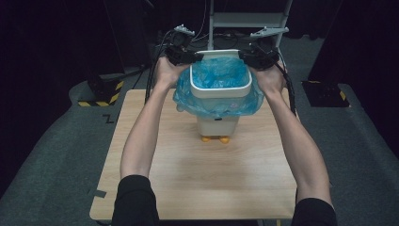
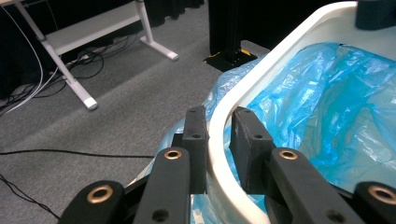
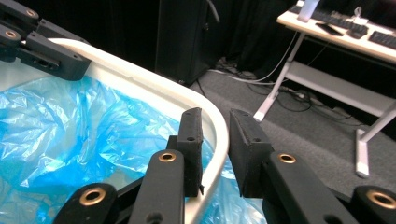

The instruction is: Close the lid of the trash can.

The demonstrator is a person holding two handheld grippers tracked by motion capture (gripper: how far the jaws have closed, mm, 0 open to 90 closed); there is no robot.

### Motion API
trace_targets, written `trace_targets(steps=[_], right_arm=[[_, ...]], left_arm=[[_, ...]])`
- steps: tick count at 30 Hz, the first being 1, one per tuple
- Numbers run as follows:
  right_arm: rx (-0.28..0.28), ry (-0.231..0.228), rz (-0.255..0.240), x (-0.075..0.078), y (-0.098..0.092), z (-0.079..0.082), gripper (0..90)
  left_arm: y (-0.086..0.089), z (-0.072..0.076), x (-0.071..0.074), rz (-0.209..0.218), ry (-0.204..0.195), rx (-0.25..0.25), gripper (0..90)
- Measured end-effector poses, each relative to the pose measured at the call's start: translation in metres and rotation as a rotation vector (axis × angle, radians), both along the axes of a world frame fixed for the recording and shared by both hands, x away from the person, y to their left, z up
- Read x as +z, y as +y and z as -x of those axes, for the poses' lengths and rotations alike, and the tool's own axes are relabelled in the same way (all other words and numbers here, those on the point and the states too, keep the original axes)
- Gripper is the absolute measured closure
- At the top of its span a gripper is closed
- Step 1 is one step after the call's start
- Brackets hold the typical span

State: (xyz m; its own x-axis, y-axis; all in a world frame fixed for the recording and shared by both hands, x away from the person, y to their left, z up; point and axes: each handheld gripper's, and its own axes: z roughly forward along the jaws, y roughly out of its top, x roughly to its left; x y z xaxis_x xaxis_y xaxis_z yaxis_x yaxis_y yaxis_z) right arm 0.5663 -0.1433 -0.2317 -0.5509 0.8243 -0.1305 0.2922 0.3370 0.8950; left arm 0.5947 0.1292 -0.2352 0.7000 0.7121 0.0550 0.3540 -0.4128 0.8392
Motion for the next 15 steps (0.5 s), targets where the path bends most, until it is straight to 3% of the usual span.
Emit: trace_targets(steps=[9,15], right_arm=[[-0.028,-0.002,0.014,0.0006,0.0052,0.0001,80.1],[-0.048,-0.011,0.024,0.0004,0.0084,0.0014,81.1]], left_arm=[[0.0005,0.0037,0.0006,0.012,0.001,-0.004,69.9],[0.0026,0.0077,-0.0009,0.027,-0.005,0.02,65.6]])
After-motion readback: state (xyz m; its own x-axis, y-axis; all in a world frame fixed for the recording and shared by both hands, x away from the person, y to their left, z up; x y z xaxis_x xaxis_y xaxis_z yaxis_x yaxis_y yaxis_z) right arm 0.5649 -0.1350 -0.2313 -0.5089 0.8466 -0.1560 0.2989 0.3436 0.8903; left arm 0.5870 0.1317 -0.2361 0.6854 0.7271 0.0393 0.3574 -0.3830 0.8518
